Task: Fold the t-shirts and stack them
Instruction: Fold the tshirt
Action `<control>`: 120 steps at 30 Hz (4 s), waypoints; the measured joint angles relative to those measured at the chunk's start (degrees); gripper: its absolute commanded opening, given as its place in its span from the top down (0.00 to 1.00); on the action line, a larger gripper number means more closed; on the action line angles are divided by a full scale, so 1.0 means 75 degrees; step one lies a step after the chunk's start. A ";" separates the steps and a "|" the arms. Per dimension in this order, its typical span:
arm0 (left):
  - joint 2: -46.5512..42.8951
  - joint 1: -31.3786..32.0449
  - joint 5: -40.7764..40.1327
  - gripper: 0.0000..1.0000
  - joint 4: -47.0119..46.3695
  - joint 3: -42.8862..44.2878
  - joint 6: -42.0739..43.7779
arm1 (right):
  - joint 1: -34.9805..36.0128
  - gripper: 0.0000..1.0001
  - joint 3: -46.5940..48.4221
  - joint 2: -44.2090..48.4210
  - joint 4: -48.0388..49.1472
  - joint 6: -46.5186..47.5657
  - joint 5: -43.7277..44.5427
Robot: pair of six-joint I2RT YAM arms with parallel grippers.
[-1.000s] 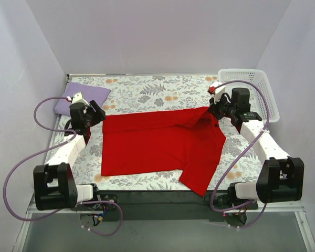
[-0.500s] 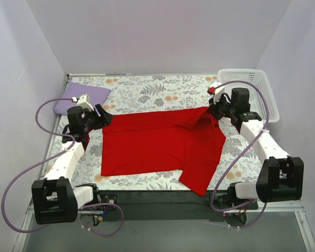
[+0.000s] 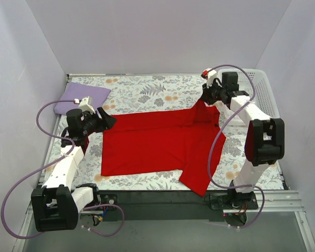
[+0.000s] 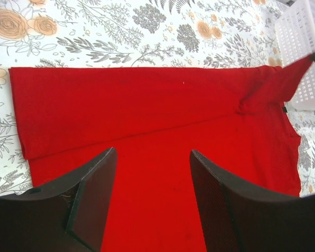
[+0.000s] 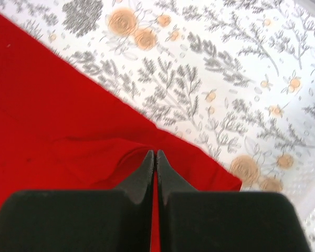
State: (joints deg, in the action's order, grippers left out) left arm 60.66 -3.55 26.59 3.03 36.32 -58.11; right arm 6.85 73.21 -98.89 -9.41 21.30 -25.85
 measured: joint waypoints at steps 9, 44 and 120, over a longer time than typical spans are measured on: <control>0.0166 0.0041 0.0239 0.44 0.0032 0.0000 0.0000 | 0.0154 0.99 0.1830 -0.2066 0.0047 -0.0577 0.0656; 0.0224 0.0178 0.0577 0.44 0.0052 -0.0015 -0.0026 | 0.0268 0.47 0.1367 -0.2323 -0.1821 -0.1058 -0.0755; 0.0329 0.0242 0.0434 0.44 0.0061 -0.0029 0.0035 | 0.0545 0.57 0.3340 -0.3197 -0.2180 -0.1221 -0.1352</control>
State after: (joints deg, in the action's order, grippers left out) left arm 63.13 -1.74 29.85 3.49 36.10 -57.84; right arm 10.94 98.26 -122.87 -25.76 12.14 -35.99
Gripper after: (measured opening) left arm 0.559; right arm 0.432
